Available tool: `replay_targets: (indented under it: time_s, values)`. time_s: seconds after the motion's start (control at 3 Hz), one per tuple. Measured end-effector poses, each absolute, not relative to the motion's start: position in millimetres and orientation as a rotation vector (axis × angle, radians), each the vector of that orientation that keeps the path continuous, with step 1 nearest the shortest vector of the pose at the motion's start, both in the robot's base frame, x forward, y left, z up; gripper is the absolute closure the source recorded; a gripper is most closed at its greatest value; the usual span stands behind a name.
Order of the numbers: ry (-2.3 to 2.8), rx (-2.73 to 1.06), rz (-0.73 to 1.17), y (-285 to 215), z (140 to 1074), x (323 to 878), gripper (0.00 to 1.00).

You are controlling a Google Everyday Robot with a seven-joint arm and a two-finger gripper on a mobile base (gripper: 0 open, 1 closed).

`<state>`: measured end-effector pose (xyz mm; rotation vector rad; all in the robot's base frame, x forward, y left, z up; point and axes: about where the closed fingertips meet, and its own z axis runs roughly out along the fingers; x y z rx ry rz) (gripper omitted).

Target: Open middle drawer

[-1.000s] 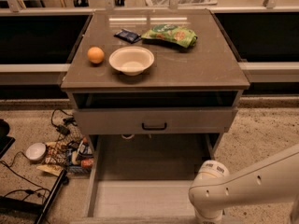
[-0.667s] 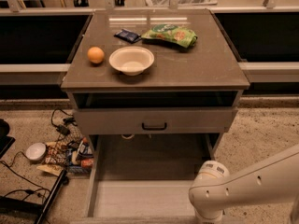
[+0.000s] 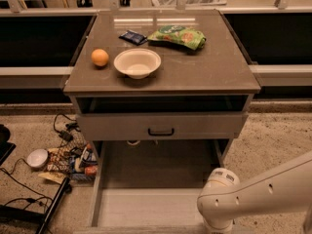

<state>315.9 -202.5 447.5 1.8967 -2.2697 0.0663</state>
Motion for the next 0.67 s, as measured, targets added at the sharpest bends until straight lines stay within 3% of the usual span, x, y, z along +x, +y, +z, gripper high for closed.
replay_targets:
  time_s: [0.67]
  values:
    - [-2.409,1.887,0.065,-232.7,499.6,337.6,0.0]
